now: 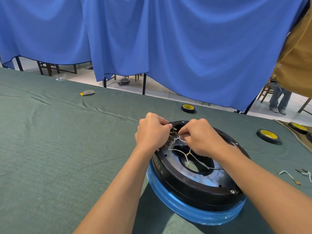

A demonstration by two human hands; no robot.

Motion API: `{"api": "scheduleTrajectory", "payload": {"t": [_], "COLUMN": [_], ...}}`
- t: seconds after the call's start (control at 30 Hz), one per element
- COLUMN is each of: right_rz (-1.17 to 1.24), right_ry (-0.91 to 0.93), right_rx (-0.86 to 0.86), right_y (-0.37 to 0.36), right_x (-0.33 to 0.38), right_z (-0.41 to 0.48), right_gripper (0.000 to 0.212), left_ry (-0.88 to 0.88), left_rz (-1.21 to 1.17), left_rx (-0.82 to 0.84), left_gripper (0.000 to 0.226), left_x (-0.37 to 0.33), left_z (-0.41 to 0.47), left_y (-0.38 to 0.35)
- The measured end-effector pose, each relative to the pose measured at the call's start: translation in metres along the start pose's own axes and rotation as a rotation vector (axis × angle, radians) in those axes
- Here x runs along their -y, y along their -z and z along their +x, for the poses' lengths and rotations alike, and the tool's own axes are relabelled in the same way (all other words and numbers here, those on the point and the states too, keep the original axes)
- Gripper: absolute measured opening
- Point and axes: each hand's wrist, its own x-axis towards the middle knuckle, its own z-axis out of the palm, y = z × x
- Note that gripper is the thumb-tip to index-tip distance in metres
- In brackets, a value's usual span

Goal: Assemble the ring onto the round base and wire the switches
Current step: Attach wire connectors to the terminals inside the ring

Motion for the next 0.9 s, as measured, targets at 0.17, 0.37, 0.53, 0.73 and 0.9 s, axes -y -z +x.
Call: {"api": "scheduleTrajectory", "payload": {"t": [0.17,0.37,0.53,0.73,0.9], "right_rz": [-0.04,-0.049,-0.048,-0.046,-0.167], "right_ry": [0.028,0.013,0.007,0.111,0.174], "right_rx": [-0.002,0.014,0.005,-0.068,-0.054], "right_y": [0.0,-0.002,-0.003,0.005,0.003], "right_x": [0.002,0.002,0.003,0.004,0.01], "right_z": [0.003,0.006,0.002,-0.008,-0.012], "right_gripper": [0.028,0.025,0.023,0.026,0.02], "left_ry": [-0.009,-0.003,-0.016,-0.064,-0.096], "left_rz": [-0.052,-0.052,-0.047,0.077,0.155], "left_rx": [0.024,0.014,0.037,0.118,0.094], "left_gripper": [0.014,0.012,0.013,0.013,0.012], "left_x": [0.002,0.002,0.001,-0.007,-0.01], "left_z": [0.002,0.001,0.002,0.007,0.005], "left_y": [0.002,0.001,0.005,0.021,0.024]}}
